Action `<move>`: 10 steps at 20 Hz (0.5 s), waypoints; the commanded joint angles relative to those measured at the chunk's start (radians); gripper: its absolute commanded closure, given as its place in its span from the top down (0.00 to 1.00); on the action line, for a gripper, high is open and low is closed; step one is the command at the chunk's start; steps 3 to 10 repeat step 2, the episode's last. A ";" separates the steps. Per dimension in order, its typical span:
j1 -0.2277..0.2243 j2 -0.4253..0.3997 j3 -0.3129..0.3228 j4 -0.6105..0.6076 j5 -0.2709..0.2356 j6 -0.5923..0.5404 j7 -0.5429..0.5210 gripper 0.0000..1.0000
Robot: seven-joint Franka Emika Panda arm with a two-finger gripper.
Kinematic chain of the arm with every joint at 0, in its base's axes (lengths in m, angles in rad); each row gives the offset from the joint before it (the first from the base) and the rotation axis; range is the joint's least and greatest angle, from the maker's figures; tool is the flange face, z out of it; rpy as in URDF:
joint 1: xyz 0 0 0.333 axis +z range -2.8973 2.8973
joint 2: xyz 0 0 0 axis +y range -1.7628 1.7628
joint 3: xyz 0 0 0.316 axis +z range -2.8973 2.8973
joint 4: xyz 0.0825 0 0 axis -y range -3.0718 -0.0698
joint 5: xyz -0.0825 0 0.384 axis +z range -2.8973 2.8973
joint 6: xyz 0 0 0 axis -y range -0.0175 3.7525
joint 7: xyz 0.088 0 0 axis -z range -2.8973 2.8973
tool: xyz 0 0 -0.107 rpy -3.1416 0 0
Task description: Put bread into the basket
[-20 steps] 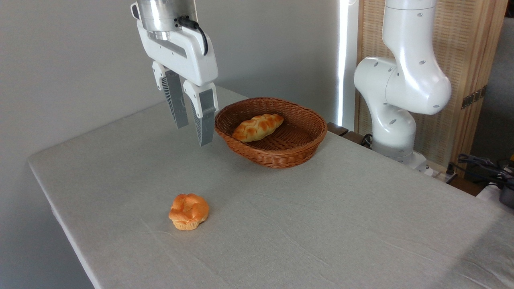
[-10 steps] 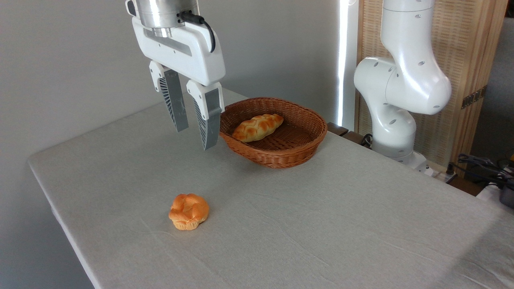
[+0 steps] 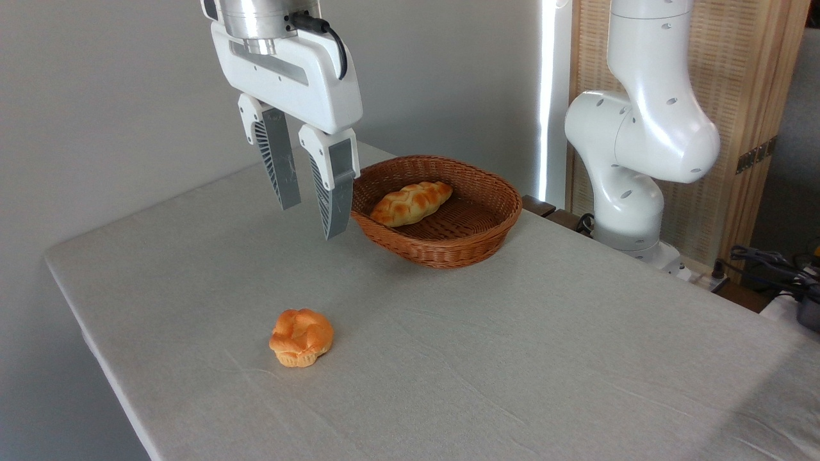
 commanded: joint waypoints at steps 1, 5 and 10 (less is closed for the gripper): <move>-0.006 0.007 0.006 0.009 -0.004 -0.014 0.015 1.00; -0.006 0.007 0.006 0.009 -0.004 -0.016 0.015 1.00; -0.006 0.007 0.006 0.009 -0.004 -0.016 0.015 1.00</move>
